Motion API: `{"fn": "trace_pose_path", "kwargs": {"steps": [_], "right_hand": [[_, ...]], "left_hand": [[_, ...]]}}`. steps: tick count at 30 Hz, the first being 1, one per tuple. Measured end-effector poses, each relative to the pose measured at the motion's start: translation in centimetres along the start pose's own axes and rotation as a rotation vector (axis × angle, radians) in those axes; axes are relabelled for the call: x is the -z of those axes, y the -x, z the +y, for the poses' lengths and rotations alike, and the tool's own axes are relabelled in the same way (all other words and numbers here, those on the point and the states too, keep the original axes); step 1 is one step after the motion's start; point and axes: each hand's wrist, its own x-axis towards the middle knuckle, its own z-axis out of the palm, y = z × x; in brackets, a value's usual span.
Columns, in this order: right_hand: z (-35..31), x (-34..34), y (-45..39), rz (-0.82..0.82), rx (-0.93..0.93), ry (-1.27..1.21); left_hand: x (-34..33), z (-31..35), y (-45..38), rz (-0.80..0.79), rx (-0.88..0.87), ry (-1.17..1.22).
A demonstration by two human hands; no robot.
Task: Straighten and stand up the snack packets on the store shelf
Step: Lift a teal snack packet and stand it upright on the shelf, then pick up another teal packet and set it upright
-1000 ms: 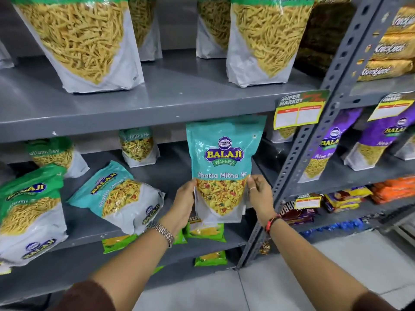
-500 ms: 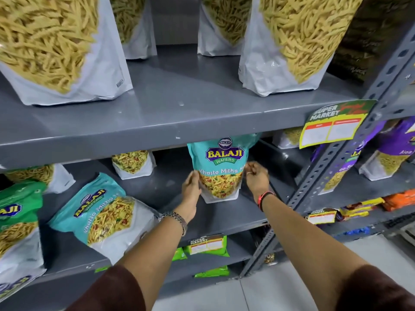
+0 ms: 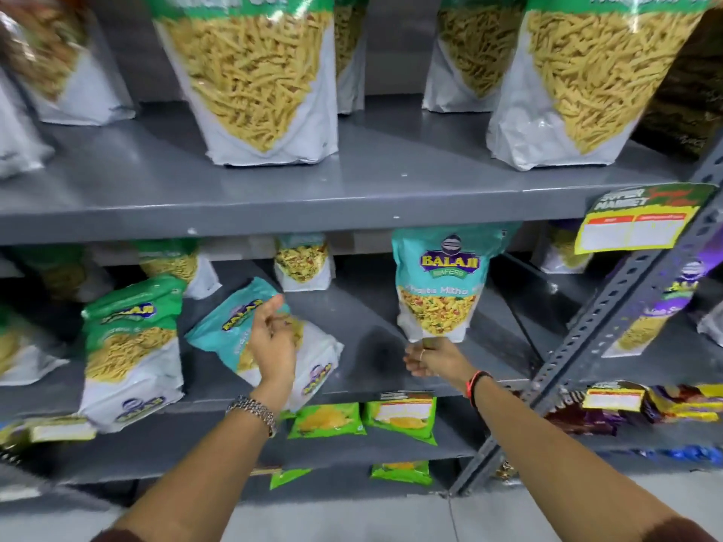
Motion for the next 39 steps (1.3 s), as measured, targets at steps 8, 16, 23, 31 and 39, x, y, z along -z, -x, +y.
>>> {"fn": "trace_pose_path", "kwargs": {"steps": [8, 16, 23, 31, 39], "right_hand": [[-5.3, -11.1, -2.2, 0.072, 0.316, 0.294], [-10.1, -15.5, -7.4, 0.032, 0.084, 0.303], [-9.7, -17.8, -9.4, -0.043, 0.065, 0.278], [-5.8, -15.8, -5.8, -0.031, -0.131, -0.053], [-0.1, -13.4, 3.3, -0.018, -0.092, -0.317]], "left_hand": [[9.4, -4.9, -3.0, 0.209, 0.519, -0.323], [11.0, -6.8, -6.5, -0.085, 0.724, -0.140], [11.5, -8.2, -7.3, -0.063, 0.709, -0.070], [12.5, -6.8, -3.7, -0.051, 0.647, 0.035], [14.6, -3.9, 3.1, -0.176, 0.475, 0.037]]}}
